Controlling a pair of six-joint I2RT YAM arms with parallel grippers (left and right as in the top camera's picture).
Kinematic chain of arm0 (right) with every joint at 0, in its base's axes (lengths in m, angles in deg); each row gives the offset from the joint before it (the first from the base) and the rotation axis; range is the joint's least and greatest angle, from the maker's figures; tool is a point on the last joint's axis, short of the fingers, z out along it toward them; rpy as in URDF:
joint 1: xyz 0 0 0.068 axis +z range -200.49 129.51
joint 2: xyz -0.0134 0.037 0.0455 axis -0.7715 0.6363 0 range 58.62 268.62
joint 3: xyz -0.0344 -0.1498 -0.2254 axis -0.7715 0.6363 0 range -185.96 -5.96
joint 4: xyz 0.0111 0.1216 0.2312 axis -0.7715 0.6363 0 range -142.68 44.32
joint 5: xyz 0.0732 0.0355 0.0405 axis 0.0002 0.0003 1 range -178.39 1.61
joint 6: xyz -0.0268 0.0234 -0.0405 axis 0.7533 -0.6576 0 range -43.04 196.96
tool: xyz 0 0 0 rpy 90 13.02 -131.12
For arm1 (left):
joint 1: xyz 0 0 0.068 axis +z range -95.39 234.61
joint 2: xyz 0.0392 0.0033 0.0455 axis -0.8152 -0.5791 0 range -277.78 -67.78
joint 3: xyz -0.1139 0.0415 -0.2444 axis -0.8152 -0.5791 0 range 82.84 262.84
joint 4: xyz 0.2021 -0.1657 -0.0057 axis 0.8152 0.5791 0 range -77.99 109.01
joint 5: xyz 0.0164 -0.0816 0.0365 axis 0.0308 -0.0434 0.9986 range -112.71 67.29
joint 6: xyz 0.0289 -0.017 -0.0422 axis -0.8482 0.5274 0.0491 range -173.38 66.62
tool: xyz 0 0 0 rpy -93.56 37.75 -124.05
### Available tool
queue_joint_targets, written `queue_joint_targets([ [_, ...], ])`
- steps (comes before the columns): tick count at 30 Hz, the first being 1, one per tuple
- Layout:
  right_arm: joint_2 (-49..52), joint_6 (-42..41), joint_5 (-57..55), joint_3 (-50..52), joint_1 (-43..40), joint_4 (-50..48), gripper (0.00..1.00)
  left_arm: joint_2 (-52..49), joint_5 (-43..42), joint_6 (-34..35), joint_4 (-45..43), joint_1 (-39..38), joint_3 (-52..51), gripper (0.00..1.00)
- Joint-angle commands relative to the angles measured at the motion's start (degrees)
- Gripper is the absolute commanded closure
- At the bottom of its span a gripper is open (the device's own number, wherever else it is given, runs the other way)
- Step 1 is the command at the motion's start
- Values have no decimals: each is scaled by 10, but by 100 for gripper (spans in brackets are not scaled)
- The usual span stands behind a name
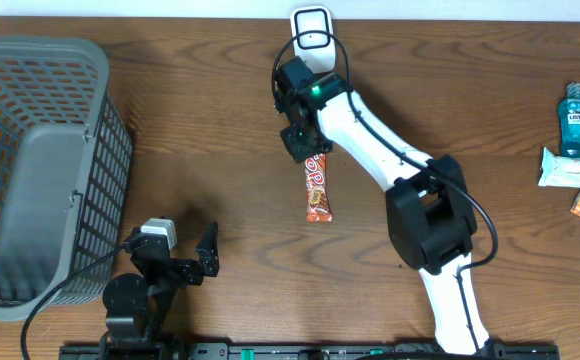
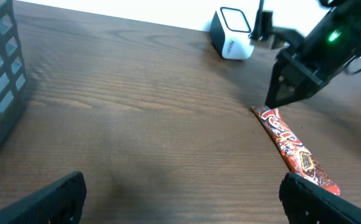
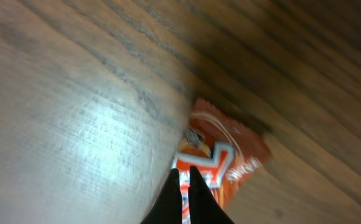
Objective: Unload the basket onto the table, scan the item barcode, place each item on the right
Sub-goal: 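Lift the Toppo stick toward the white scanner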
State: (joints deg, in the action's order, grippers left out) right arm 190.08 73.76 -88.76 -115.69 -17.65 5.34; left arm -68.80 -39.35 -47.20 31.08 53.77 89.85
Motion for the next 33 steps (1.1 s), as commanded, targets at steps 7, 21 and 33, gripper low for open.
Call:
queue_joint_targets([
  [7,26,-12,-68,0,-3,-5,99,0,-9,1,11,2,-9,2],
  [21,-13,-39,36,12,4,96,99,0,-9,1,11,2,-9,2],
  [33,-25,-51,33,82,17,80,99,0,-9,1,11,2,-9,2],
])
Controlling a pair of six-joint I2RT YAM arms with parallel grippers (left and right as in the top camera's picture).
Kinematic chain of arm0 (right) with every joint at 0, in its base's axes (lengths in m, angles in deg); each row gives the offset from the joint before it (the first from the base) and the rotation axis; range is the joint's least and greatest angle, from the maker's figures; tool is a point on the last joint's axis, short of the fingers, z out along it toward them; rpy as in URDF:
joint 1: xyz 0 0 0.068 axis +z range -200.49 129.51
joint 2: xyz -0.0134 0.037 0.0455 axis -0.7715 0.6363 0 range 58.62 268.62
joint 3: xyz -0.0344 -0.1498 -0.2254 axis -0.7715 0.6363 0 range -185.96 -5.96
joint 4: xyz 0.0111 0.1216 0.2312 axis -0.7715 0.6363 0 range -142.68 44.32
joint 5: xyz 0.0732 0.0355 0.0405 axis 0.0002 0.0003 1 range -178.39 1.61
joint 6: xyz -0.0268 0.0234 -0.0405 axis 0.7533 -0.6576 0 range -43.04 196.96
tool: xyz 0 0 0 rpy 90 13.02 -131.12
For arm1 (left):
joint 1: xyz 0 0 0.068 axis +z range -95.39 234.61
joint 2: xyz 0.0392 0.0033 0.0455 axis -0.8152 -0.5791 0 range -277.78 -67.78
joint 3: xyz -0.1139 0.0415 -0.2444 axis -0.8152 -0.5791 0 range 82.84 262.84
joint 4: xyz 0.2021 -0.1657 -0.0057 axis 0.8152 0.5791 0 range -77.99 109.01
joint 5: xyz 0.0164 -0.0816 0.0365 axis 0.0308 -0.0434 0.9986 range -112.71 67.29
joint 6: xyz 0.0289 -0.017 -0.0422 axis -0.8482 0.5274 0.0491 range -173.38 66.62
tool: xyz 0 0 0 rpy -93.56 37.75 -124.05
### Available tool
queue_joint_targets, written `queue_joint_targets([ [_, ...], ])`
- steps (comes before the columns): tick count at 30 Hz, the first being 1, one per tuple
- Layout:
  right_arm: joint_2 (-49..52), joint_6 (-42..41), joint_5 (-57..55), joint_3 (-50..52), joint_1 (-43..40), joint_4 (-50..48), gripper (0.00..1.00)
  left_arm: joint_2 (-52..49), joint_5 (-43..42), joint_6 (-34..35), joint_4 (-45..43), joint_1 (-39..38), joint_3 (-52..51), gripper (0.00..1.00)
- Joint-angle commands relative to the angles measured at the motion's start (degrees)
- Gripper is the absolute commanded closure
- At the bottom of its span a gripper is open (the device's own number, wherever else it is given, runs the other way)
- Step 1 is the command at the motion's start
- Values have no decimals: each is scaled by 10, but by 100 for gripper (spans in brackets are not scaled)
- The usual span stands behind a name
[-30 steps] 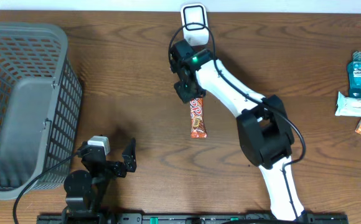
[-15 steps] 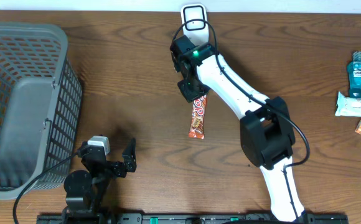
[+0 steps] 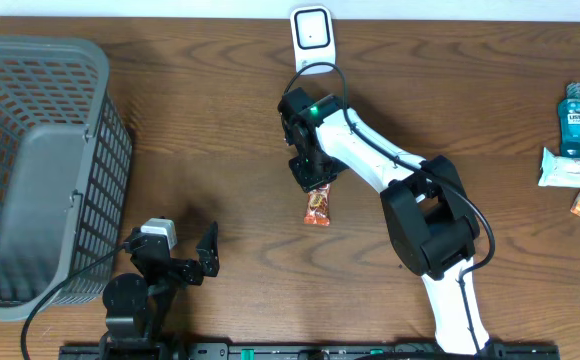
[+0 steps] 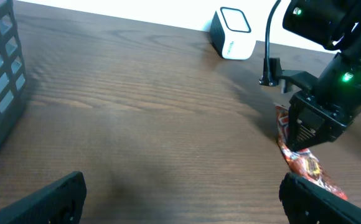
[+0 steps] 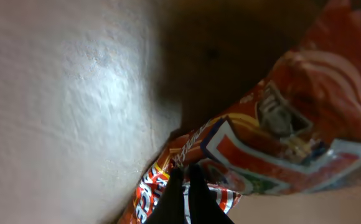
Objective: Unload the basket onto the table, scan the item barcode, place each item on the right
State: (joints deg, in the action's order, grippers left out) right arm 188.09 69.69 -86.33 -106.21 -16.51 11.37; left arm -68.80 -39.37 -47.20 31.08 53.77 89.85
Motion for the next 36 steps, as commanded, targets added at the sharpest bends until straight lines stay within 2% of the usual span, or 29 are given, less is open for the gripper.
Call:
queue_joint_targets([
  [1,-9,-10,9,-22,6,31,99,0,-9,1,11,2,-9,2],
  [10,-44,-8,33,-38,40,103,99,0,-9,1,11,2,-9,2],
  [19,-43,-20,25,63,97,10,99,0,-9,1,11,2,-9,2],
  [22,-43,-50,-17,94,99,11,99,0,-9,1,11,2,-9,2],
  [28,-44,-121,-166,99,74,83,99,0,-9,1,11,2,-9,2],
  [36,-56,-124,-211,64,7,87,99,0,-9,1,11,2,-9,2],
])
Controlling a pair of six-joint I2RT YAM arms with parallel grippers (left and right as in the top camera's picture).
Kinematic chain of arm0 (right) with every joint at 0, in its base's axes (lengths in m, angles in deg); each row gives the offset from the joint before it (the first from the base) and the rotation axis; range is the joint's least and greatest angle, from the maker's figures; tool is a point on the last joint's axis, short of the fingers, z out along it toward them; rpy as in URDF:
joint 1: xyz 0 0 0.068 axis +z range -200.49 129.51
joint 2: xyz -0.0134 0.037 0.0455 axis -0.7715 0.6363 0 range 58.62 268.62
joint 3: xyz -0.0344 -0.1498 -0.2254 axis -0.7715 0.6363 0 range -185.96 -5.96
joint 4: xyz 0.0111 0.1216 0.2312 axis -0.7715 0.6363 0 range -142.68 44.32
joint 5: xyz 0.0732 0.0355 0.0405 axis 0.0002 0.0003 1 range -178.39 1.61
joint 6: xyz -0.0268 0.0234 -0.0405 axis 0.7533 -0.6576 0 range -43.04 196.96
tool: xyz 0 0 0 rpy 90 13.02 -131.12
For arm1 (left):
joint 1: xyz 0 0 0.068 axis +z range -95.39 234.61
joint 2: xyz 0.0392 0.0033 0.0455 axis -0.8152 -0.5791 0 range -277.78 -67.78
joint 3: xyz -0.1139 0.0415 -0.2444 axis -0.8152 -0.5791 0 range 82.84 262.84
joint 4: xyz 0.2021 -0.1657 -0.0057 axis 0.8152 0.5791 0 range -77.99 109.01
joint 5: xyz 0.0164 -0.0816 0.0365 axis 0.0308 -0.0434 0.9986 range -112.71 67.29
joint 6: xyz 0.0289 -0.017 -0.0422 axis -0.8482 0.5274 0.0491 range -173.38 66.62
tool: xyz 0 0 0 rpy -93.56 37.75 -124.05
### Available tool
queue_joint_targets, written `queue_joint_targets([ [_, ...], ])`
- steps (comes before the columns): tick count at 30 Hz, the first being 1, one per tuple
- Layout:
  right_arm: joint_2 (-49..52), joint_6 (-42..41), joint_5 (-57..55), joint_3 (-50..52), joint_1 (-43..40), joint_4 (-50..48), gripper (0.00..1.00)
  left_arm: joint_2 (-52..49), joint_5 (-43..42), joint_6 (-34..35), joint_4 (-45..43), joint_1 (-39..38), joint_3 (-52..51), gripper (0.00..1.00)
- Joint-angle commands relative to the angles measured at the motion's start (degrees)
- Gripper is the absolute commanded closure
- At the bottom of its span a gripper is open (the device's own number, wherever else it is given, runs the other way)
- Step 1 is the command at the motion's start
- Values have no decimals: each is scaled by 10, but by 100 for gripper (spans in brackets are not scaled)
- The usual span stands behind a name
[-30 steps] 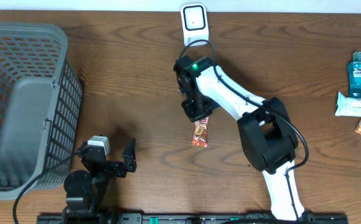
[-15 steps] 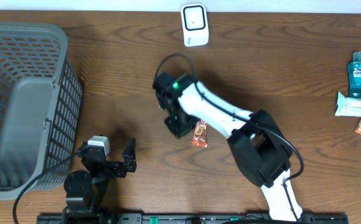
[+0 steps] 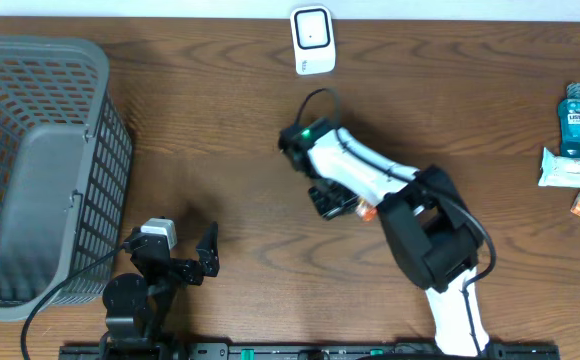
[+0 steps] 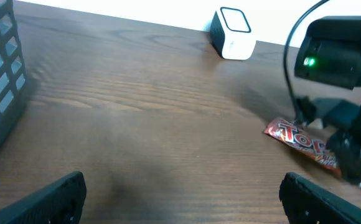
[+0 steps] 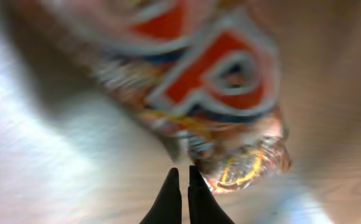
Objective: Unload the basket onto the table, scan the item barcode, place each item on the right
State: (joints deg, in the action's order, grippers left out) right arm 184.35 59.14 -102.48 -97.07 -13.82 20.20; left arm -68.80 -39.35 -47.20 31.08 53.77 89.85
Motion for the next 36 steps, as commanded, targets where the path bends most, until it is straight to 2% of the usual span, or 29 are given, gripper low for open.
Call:
queue_joint_targets([
  [1,-23,-17,-57,-37,-26,-2,99,0,-9,1,11,2,-9,2],
  [4,-37,11,-59,-64,-35,-13,99,0,-9,1,11,2,-9,2],
  [5,-47,30,-59,-65,-34,-19,94,0,-9,1,11,2,-9,2],
  [7,-55,54,-59,-65,-28,-27,80,0,-9,1,11,2,-9,1],
  [8,-56,76,-59,-65,-24,-33,66,0,-9,1,11,2,-9,1],
  [9,-56,129,-59,-62,-20,-47,48,0,-9,1,11,2,-9,2],
  [18,-56,253,-39,39,-10,-129,48,0,-9,1,11,2,-9,1],
  [23,-56,292,-36,84,6,-182,48,0,-9,1,11,2,-9,2],
  [32,-56,308,-71,178,-2,-282,55,0,-9,1,11,2,-9,2],
  [36,-56,307,-79,231,-19,-298,55,0,-9,1,11,2,-9,2],
])
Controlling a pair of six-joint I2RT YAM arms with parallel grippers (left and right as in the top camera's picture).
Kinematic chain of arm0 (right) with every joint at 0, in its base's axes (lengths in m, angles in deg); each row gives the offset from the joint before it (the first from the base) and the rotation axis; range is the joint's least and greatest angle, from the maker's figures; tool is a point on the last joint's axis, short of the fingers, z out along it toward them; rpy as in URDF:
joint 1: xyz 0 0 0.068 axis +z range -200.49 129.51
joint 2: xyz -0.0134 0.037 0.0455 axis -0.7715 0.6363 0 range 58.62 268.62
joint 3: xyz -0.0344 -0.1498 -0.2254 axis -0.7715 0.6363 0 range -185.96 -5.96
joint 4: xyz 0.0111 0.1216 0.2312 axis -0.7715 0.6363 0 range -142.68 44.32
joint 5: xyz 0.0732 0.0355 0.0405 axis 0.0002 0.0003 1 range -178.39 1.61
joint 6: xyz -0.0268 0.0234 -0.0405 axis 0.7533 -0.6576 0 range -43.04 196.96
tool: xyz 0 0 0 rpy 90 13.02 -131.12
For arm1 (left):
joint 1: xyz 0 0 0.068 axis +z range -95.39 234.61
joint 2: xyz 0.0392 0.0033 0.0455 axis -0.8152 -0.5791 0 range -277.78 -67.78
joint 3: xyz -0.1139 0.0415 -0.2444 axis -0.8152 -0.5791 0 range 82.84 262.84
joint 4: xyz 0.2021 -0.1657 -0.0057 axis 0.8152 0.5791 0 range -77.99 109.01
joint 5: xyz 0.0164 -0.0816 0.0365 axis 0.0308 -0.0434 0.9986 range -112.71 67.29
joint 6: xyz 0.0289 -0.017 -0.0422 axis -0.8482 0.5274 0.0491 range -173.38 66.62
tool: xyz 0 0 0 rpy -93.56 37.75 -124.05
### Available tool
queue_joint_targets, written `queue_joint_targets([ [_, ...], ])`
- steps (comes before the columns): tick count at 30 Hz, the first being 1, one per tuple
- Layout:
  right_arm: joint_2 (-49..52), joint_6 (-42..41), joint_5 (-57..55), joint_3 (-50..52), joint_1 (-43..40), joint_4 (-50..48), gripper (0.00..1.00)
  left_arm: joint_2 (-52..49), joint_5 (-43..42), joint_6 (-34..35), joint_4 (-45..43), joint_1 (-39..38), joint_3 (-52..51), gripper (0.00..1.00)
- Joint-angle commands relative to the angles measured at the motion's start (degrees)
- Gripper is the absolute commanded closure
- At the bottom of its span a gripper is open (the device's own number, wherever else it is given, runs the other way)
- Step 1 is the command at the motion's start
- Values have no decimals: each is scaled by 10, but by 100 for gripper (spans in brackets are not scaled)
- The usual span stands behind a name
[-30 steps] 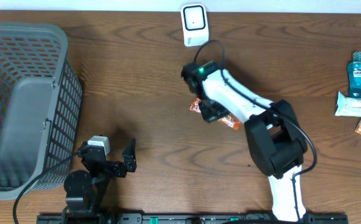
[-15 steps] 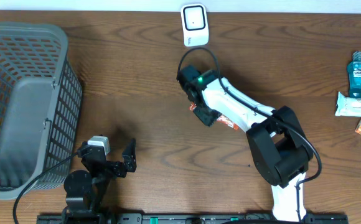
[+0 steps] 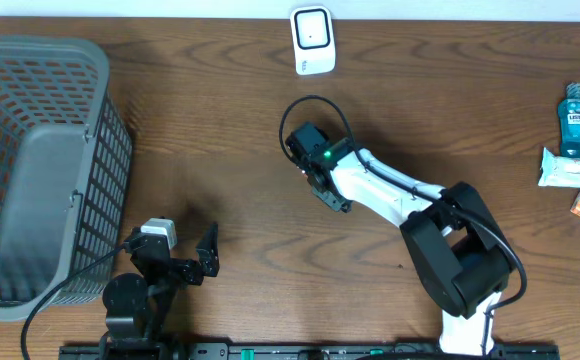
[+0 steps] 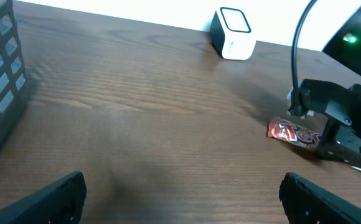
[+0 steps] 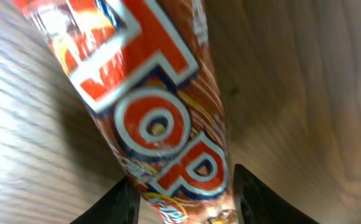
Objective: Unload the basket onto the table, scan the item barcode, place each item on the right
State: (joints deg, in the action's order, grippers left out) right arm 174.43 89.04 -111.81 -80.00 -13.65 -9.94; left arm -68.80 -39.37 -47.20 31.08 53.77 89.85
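A red and orange candy bar (image 5: 162,118) with big letters lies flat on the wooden table (image 3: 200,130). It also shows in the left wrist view (image 4: 290,132). My right gripper (image 5: 183,196) is open, one finger on each side of the bar. From overhead that gripper (image 3: 330,192) hides the bar. The white scanner (image 3: 312,40) stands at the table's far edge, well beyond the bar. My left gripper (image 4: 183,202) rests open and empty near the front left.
A grey plastic basket (image 3: 40,170) fills the left side. At the far right stand a blue mouthwash bottle (image 3: 577,118) and small packets (image 3: 570,168). The right arm's cable loops above its wrist.
My right gripper was shut with its tips against the bar. Now it is open with the bar between its fingers. The left arm has not moved.
The bar first lay pointing front to back below the scanner, with my shut right gripper at its far end. Then the shut gripper was over the bar's middle. Later the bar lay crosswise, further right and nearer. Now the open fingers straddle it.
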Motion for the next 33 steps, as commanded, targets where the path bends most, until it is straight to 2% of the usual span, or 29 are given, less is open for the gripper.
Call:
queue_joint_targets([
  [1,43,5,14,63,-22,5,55,0,-9,1,11,2,-9,2],
  [8,43,-7,15,64,-11,18,55,0,-9,1,11,2,-9,2],
  [10,43,-3,15,64,-11,18,58,0,-9,1,11,2,-9,2],
  [12,43,8,15,70,-15,13,69,0,-9,1,11,2,-9,2],
  [13,43,9,15,72,-17,10,78,0,-9,1,11,2,-9,1],
  [14,43,8,15,75,-21,5,91,0,-9,1,11,2,-9,2],
  [16,43,9,41,81,-28,-5,97,0,-9,1,11,2,-9,2],
  [20,43,9,178,78,-53,-10,99,0,-9,1,11,2,-9,2],
  [23,43,24,283,41,-76,49,99,0,-9,1,11,2,-9,2],
  [28,43,156,602,-70,-133,193,99,0,-9,1,11,2,-9,2],
  [33,43,212,735,-91,-187,251,99,0,-9,1,11,2,-9,2],
])
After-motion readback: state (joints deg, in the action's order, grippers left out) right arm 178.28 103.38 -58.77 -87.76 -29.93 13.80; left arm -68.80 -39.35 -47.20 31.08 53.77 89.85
